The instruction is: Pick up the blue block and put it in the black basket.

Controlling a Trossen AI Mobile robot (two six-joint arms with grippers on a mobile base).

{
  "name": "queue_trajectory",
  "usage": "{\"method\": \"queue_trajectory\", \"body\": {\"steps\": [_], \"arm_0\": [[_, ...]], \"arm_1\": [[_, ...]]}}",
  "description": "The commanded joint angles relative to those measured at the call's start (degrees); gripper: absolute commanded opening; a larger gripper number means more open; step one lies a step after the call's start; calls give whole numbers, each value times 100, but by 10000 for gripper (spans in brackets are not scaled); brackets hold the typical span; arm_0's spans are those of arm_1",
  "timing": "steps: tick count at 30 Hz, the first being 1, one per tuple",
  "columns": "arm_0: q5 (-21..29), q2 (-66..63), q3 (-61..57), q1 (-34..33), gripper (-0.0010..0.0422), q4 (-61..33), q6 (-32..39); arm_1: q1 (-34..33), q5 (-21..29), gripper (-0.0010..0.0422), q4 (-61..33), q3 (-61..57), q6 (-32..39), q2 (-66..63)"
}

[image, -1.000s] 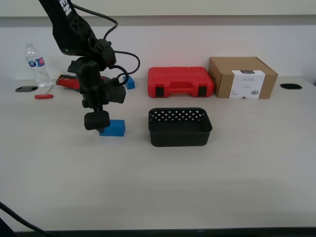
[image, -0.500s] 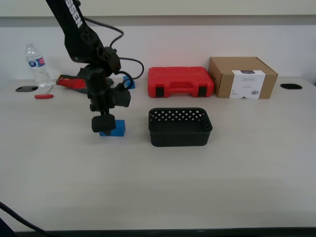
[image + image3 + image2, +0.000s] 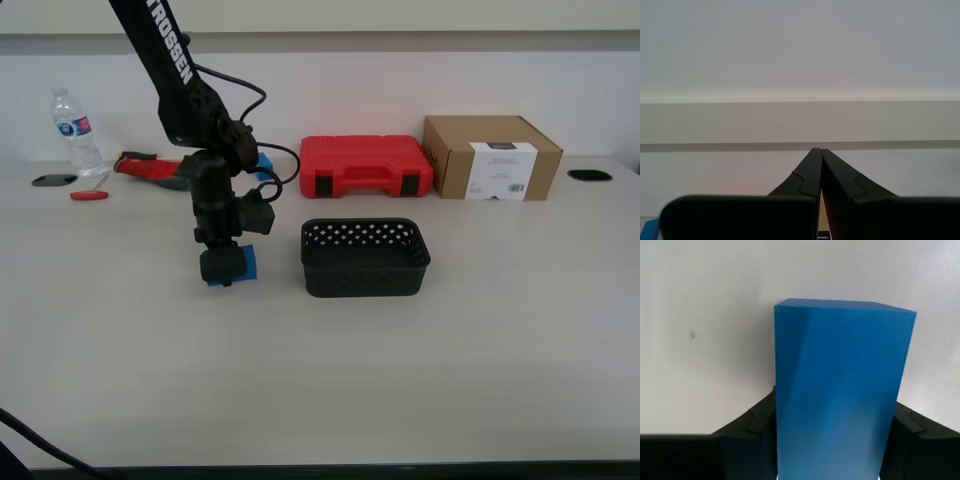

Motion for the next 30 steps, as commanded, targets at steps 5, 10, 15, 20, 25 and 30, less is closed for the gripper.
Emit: {"method": "queue_trajectory", "body": {"steps": [5, 10, 15, 20, 25, 30], "arm_0": [[0, 2, 7, 4, 0, 22, 0], [0, 2, 7, 2, 0, 13, 0], [0, 2, 7, 4, 0, 17, 0], [0, 2, 7, 2, 0, 22, 0], [0, 2, 7, 4, 0, 17, 0], [0, 2, 7, 4, 0, 15, 0]], "arm_1": [[-7, 55, 10, -612, 127, -39, -295], [-20, 374, -3, -1182, 393, -205, -955], [-420, 730, -2, -1248, 726, -483, -1797], [-1495, 728, -2, -1049, 1314, -422, -1692], [-1985, 728, -2, -1040, 1958, -535, -890], [-2006, 730, -1, -1283, 2339, -758, -166]]}}
